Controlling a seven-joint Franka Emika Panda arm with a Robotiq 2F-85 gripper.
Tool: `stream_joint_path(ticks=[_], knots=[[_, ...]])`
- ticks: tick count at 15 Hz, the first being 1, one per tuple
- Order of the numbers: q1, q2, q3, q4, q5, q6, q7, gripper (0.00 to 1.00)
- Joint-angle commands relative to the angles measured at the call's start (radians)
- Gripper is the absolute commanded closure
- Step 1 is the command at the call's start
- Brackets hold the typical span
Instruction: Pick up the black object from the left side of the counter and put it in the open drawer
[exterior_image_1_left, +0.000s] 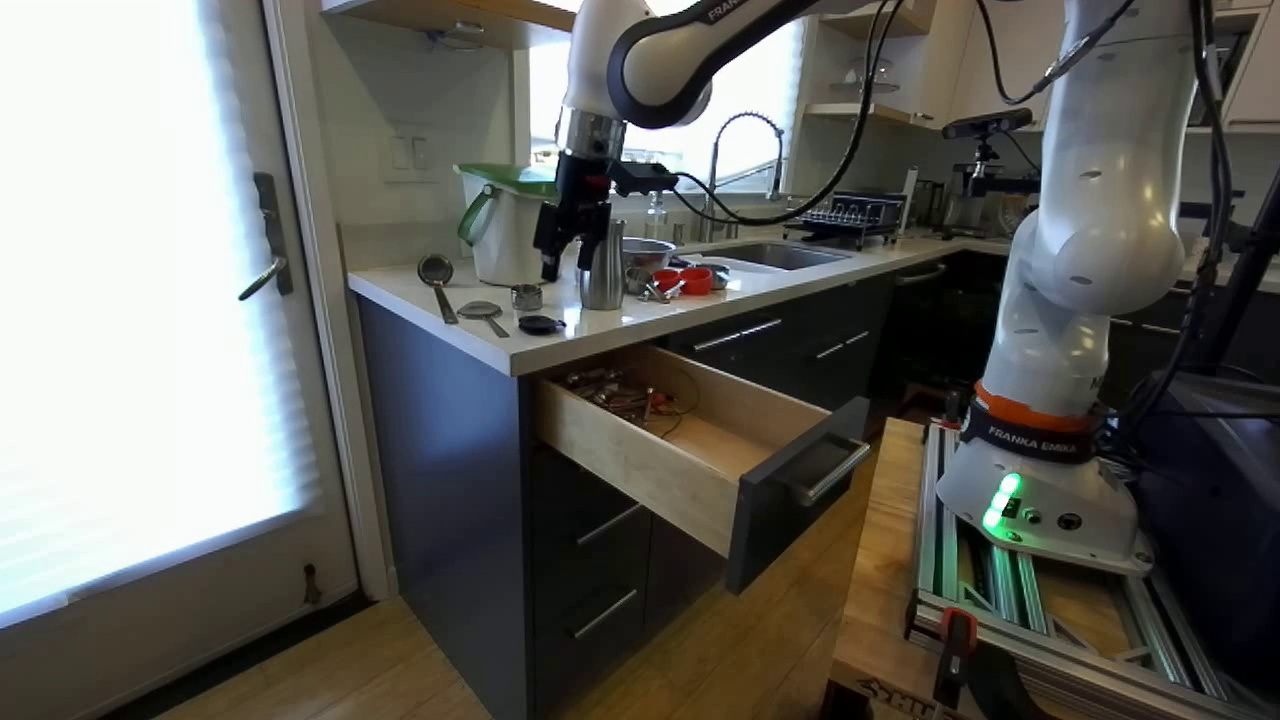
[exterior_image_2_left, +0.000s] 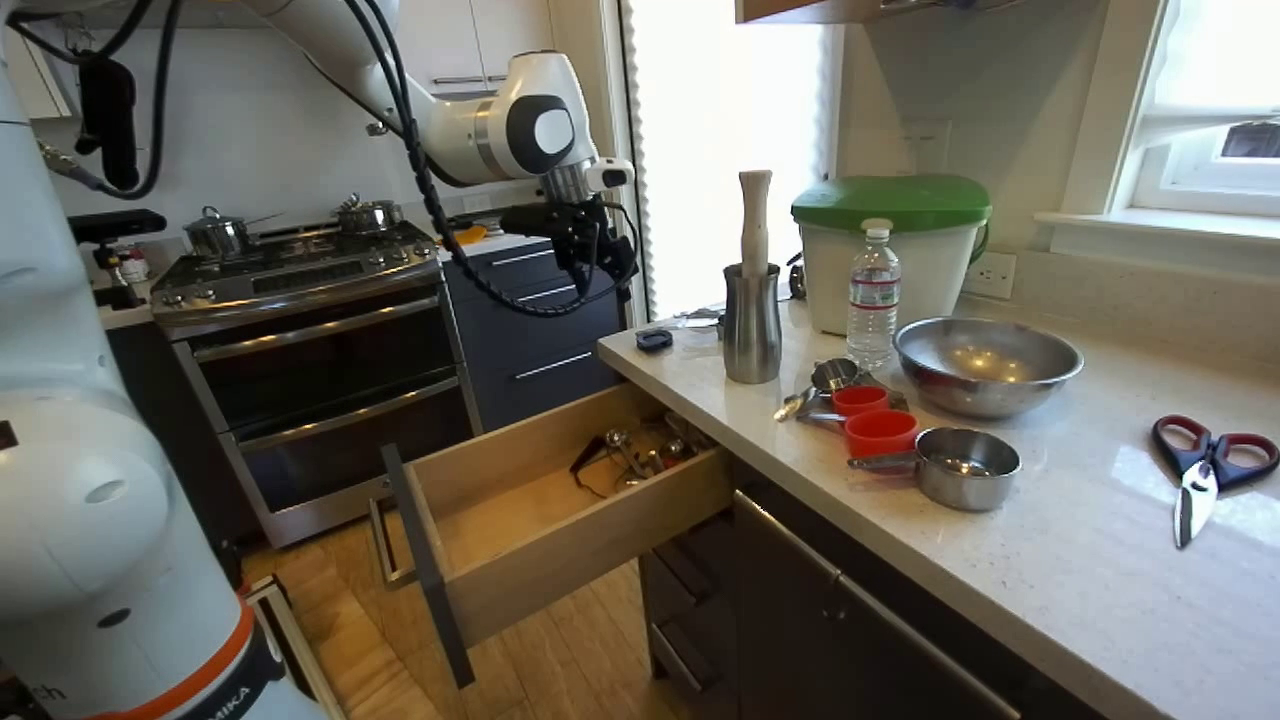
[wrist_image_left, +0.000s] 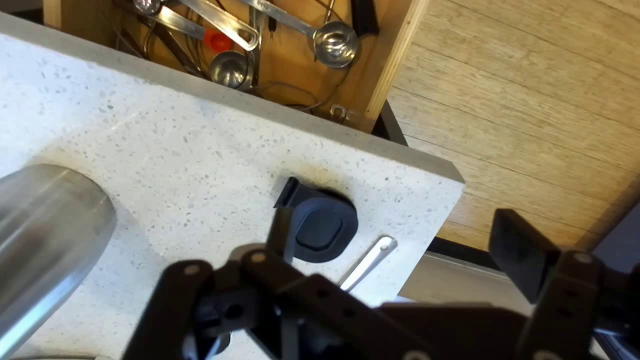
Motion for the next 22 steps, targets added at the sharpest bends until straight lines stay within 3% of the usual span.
stream_joint_path(ticks=[1, 9, 18, 22], knots=[[0.023, 0.017, -0.028, 0.018, 0.009, -0.002, -0.011, 0.0], [0.028, 0.025, -0.034, 0.029, 0.01, -0.002, -0.014, 0.0], [-0.006, 0.122, -0.046, 0.068, 0.179, 0.074, -0.245, 0.0], [-0.002, 0.161, -0.06, 0.074, 0.147, 0.135, -0.259, 0.0]])
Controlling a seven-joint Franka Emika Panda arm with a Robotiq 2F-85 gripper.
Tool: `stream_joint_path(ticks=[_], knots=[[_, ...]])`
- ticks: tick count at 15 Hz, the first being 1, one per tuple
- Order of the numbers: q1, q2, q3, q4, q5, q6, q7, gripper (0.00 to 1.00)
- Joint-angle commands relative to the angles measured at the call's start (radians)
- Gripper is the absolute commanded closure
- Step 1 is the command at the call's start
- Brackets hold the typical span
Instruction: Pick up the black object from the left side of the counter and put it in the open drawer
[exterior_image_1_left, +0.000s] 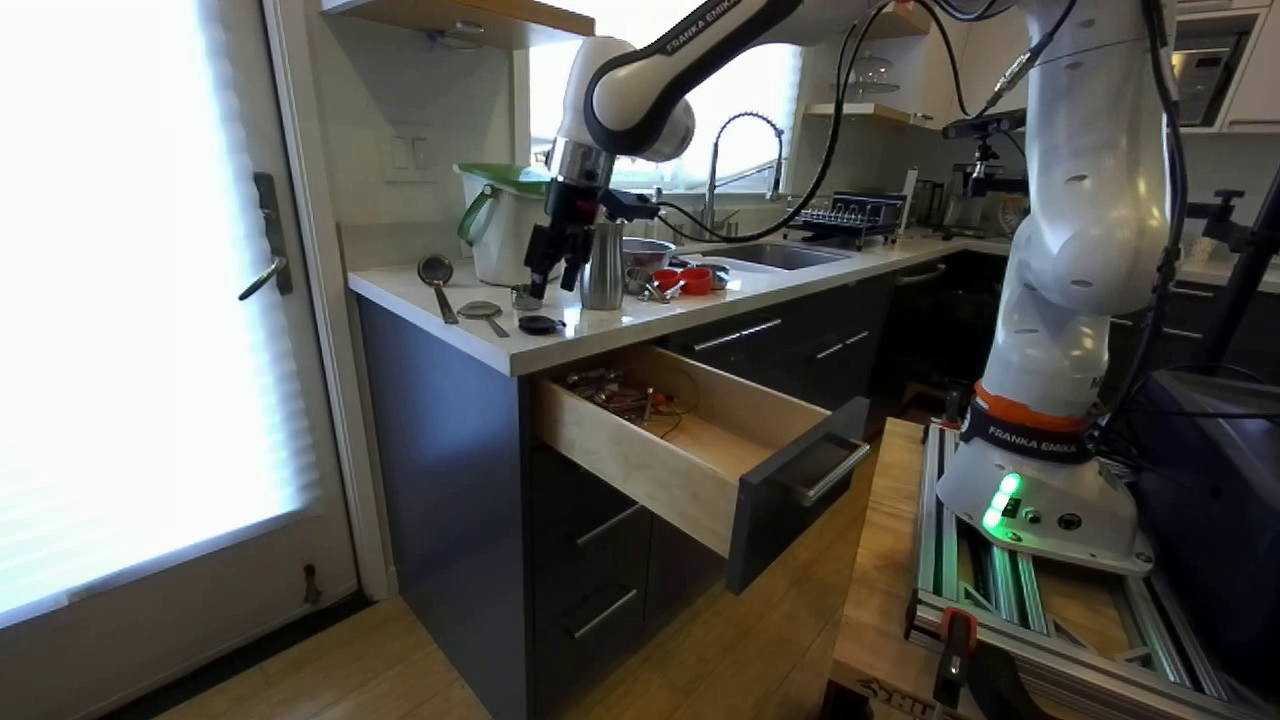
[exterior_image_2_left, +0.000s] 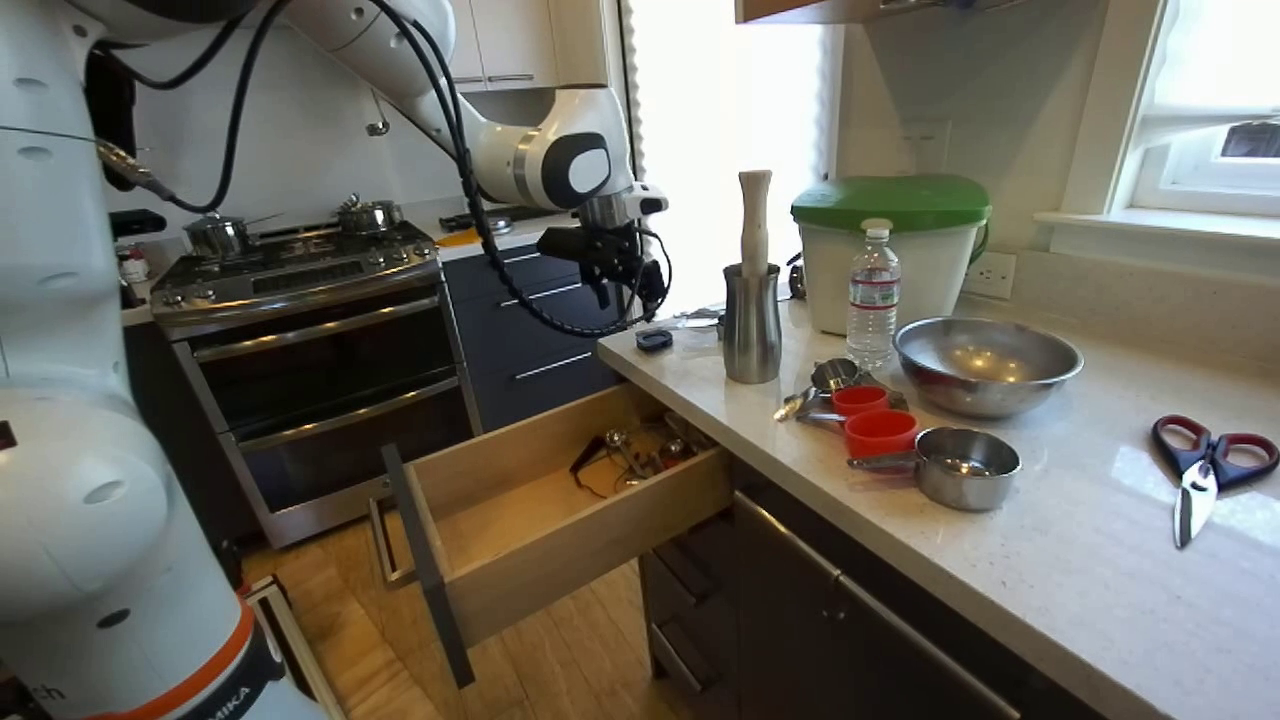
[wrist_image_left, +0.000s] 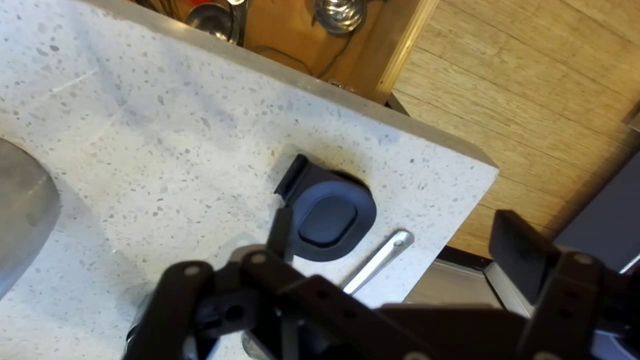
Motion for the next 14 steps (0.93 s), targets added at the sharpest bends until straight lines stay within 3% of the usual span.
stream_joint_path(ticks=[1, 14], knots=[[0.003, 0.05, -0.011, 0.021, -0.009, 0.064, -0.036, 0.0], [-0.003, 0.14, -0.021, 0.077, -0.063, 0.096, -0.1, 0.0]])
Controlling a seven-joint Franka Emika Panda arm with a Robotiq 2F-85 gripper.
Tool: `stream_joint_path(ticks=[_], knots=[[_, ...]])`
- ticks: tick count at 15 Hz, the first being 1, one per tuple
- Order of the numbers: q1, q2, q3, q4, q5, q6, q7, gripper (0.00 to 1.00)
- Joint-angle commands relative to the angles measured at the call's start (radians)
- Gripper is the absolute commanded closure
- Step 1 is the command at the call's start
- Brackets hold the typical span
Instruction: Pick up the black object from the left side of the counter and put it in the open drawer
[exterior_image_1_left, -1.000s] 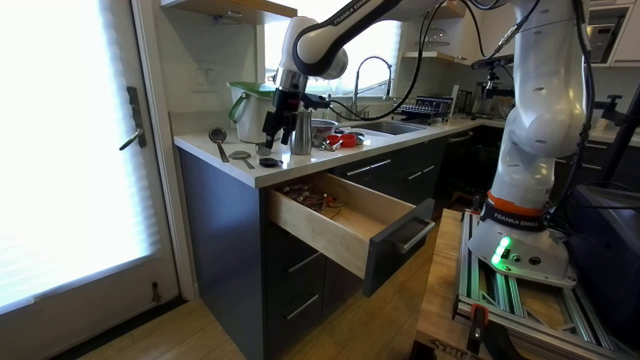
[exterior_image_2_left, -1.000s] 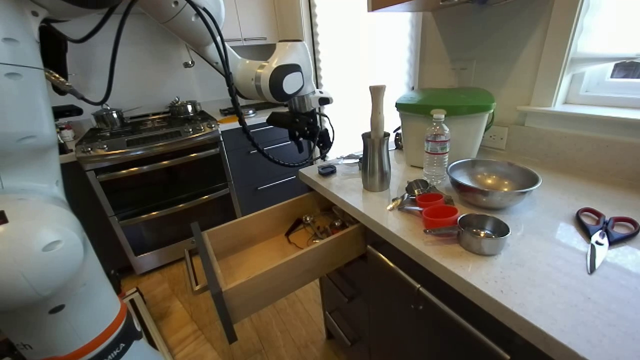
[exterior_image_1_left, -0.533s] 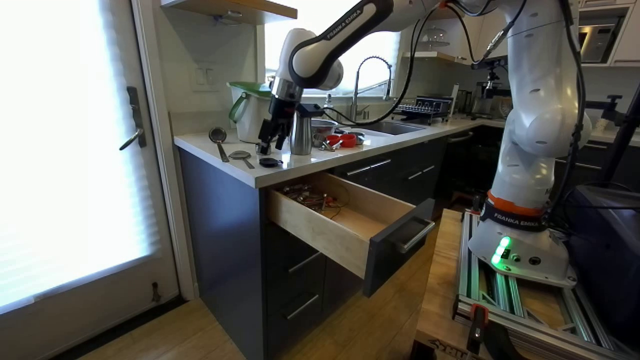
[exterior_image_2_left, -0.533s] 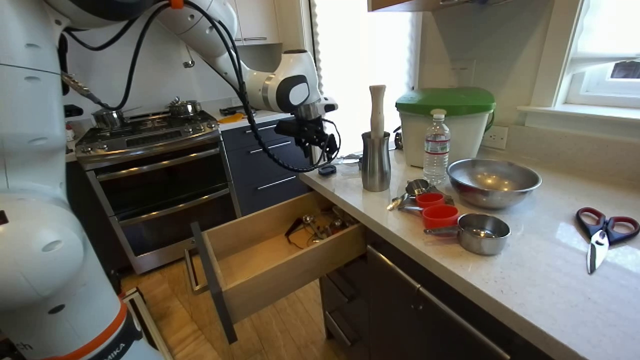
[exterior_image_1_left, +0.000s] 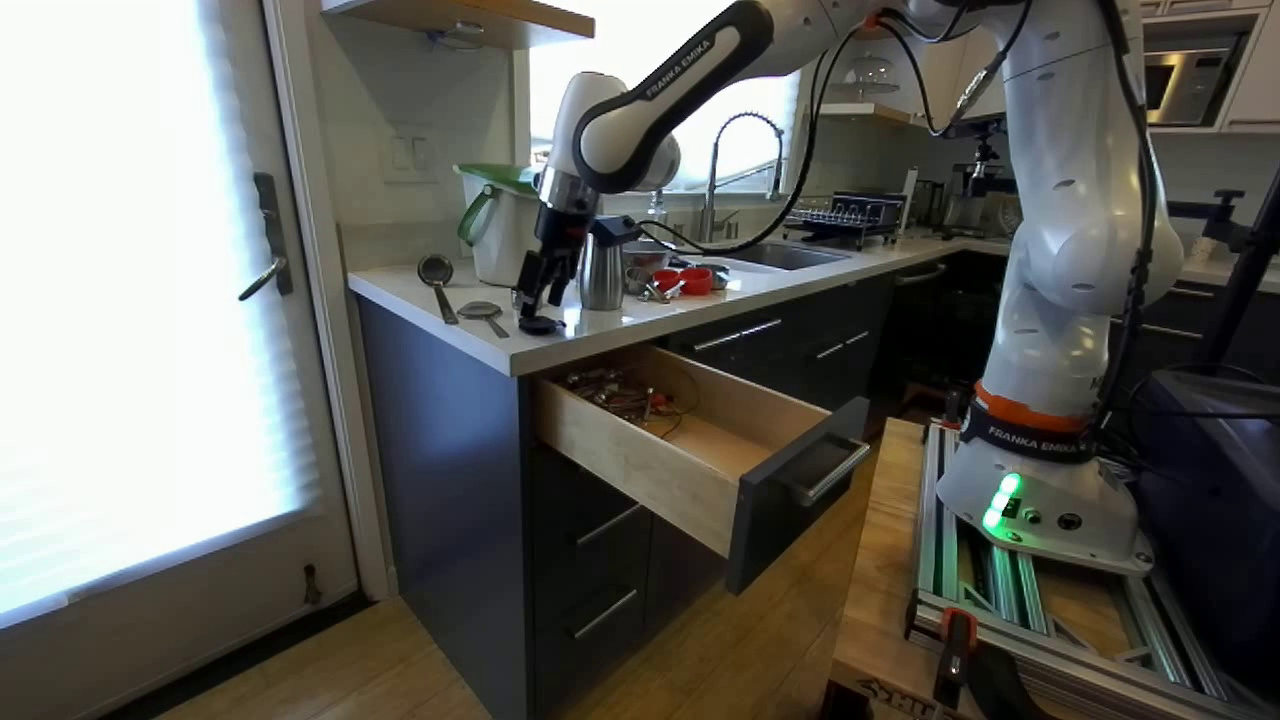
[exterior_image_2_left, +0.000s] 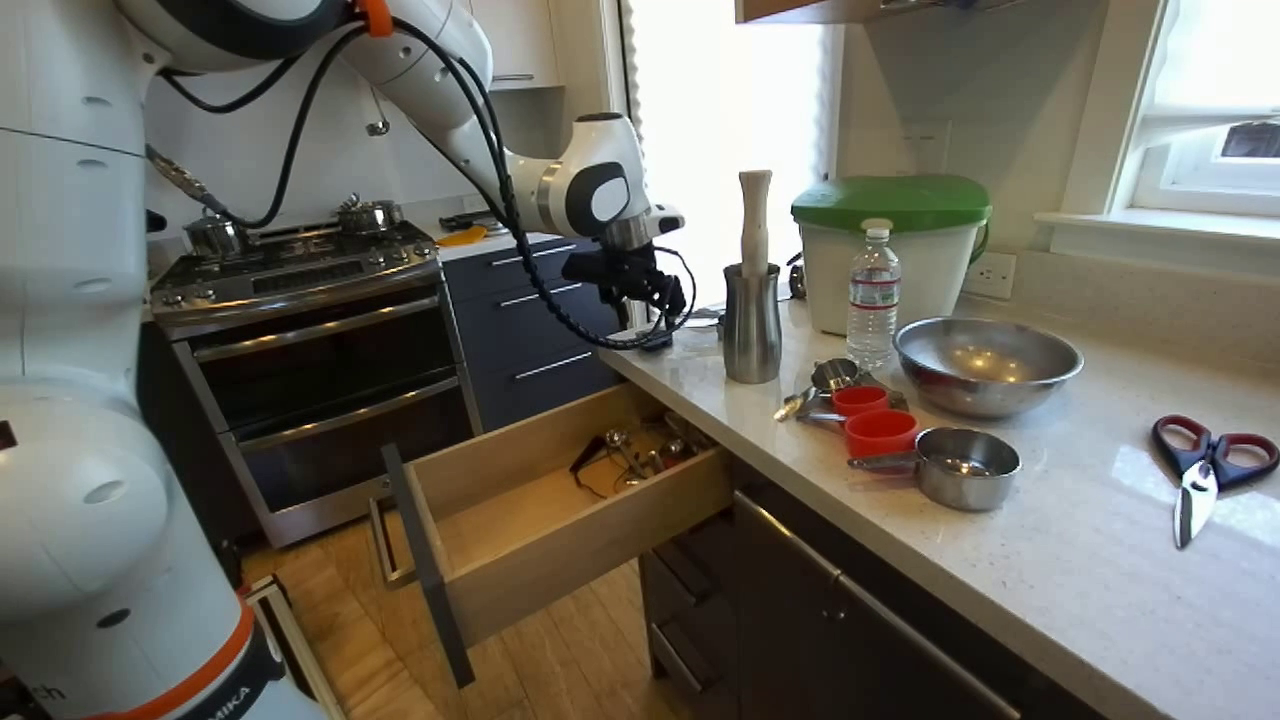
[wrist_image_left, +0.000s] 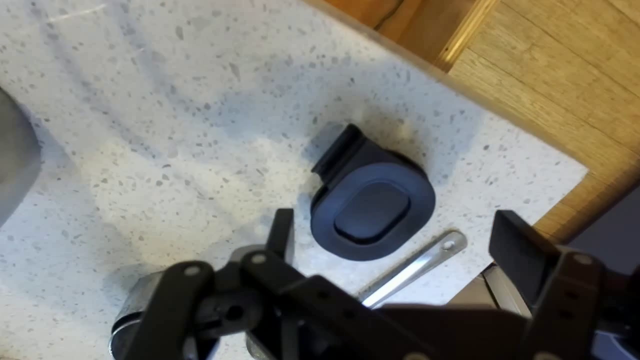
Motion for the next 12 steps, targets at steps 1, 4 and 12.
stream_joint_path(ticks=[1, 4, 12], knots=[[-0.004, 0.032, -0.001, 0.031, -0.01, -0.001, -0.041, 0.0], [-0.005, 0.047, -0.004, 0.044, -0.015, -0.01, -0.053, 0.0], [-0.011, 0.076, 0.0, 0.069, -0.009, -0.03, -0.088, 0.0]])
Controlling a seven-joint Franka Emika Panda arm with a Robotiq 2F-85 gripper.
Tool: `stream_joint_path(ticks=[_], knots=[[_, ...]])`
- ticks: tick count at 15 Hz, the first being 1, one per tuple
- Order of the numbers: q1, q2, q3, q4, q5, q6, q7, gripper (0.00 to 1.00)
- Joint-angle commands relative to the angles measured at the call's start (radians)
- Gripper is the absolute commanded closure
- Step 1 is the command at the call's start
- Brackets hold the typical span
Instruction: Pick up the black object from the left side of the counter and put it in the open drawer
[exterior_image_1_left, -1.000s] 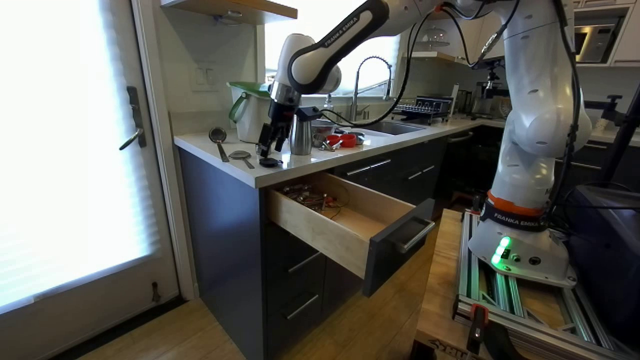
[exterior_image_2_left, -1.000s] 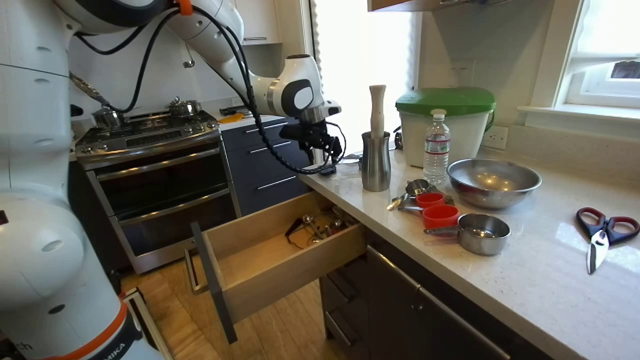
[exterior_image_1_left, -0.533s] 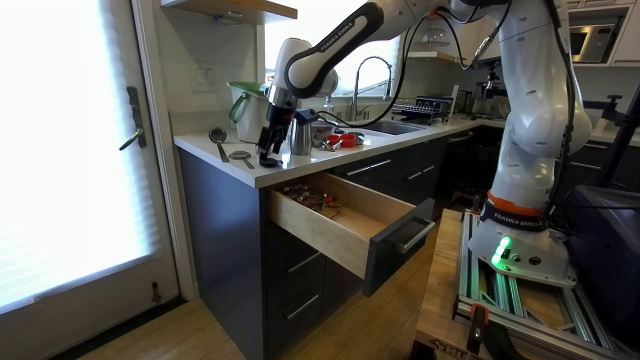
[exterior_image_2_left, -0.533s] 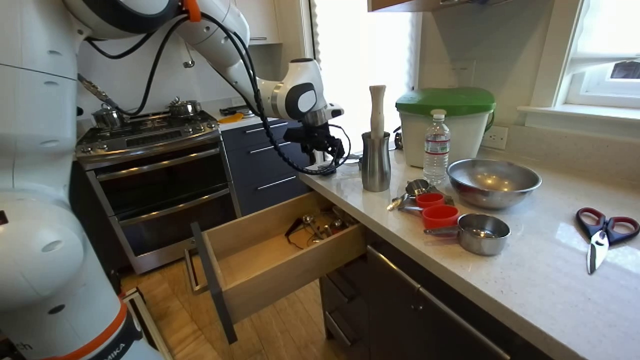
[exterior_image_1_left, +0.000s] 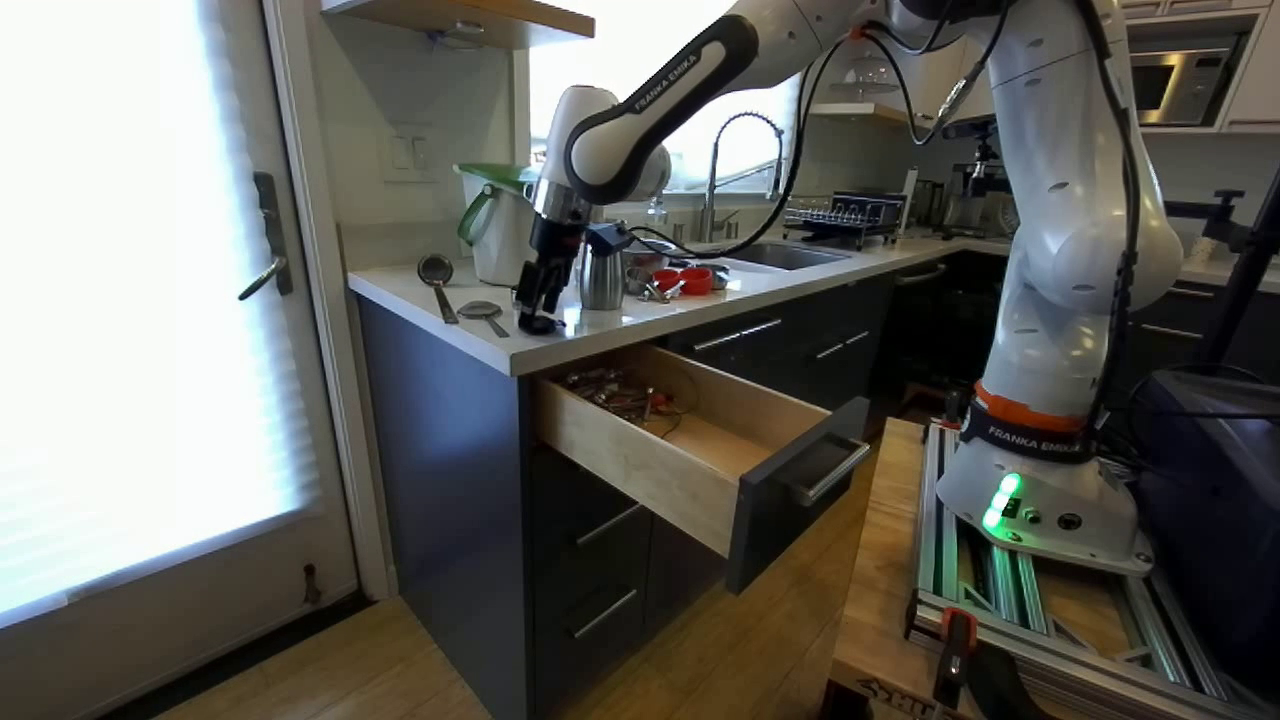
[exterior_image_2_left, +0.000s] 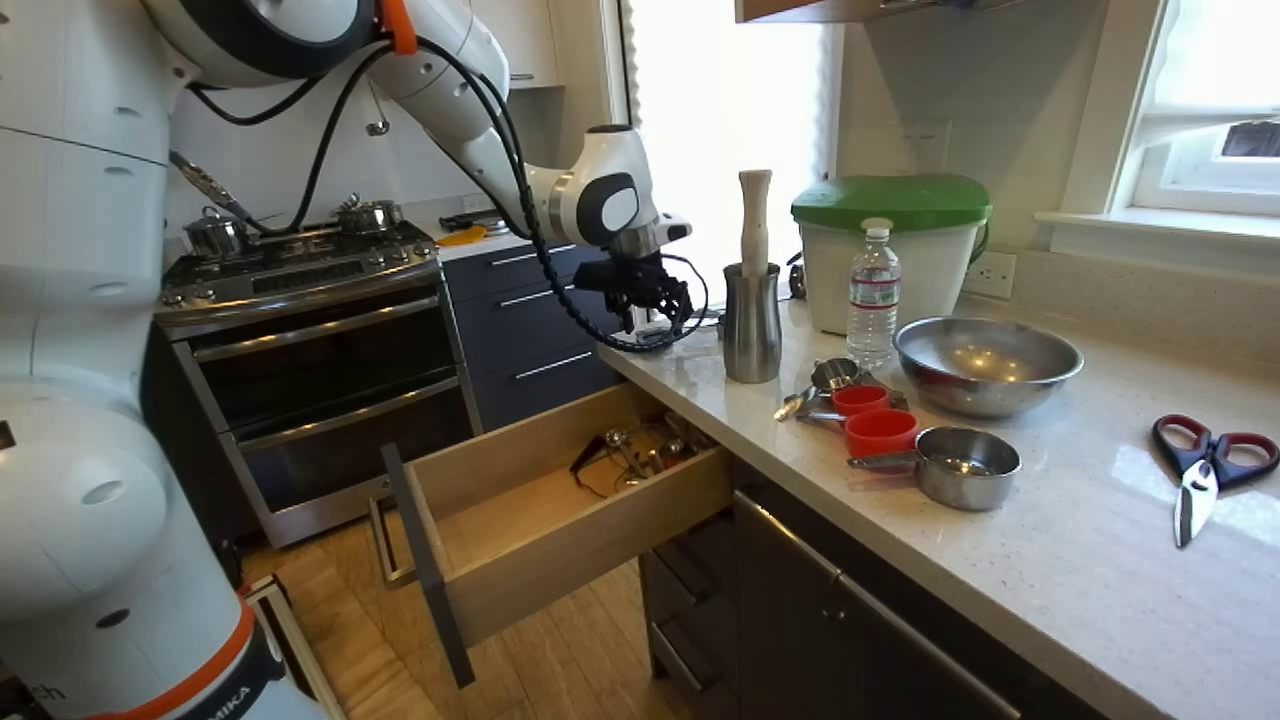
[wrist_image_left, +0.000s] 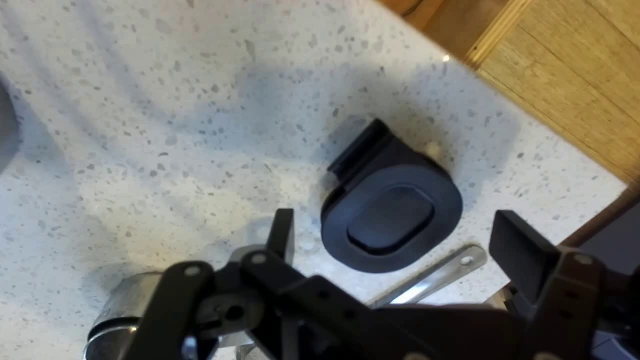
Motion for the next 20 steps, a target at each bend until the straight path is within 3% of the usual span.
stream_joint_path(ticks=[1, 3, 5, 7, 16, 20], knots=[[-0.007, 0.021, 0.001, 0.025, -0.007, -0.029, -0.016, 0.0], [-0.009, 0.024, 0.002, 0.028, -0.006, -0.037, -0.016, 0.17], [-0.013, 0.027, 0.007, 0.033, 0.002, -0.045, -0.024, 0.42], [-0.013, 0.029, 0.007, 0.041, 0.003, -0.056, -0.023, 0.58], [-0.011, -0.09, -0.013, -0.036, 0.015, -0.251, 0.053, 0.58], [-0.036, -0.185, -0.008, -0.151, 0.075, -0.232, 0.018, 0.58]])
